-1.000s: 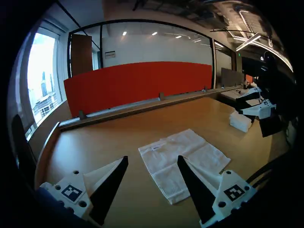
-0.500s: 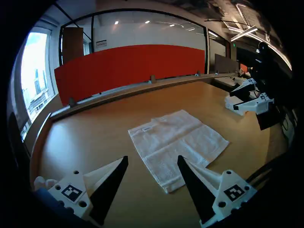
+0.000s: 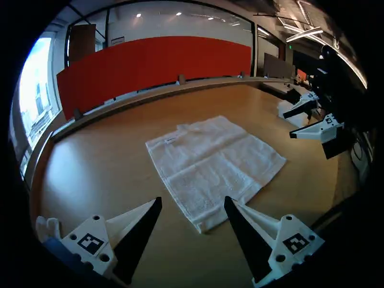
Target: Fold towel
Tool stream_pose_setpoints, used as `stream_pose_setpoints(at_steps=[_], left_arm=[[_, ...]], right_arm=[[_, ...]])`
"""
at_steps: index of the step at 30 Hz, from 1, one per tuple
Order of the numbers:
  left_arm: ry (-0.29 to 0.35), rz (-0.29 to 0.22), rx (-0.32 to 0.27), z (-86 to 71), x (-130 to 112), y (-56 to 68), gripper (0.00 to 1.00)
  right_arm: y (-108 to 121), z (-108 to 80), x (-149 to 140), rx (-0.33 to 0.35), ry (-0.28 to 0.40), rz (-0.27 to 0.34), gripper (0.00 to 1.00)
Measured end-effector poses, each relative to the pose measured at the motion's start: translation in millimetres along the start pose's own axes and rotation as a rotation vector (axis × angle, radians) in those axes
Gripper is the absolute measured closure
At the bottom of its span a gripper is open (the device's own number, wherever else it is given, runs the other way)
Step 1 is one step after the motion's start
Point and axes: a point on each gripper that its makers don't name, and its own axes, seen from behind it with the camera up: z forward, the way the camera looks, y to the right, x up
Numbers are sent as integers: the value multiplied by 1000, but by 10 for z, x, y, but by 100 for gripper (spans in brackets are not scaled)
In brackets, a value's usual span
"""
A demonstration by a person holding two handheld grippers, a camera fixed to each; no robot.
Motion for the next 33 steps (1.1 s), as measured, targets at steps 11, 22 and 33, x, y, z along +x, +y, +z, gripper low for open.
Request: stream_pose_setpoints(at_steps=[11,22,33], left_arm=[[-75,1,-26,189,-270,64,4],[-153,20,-53,276,-490,113,4],[-218,4,-70,344,-606,148,4]], right_arm=[[-155,182,-328,42,-66,-18,1],[-222,254,-608,77,-137,-24,1],[-253,250,-750,118,-186,-31,6]])
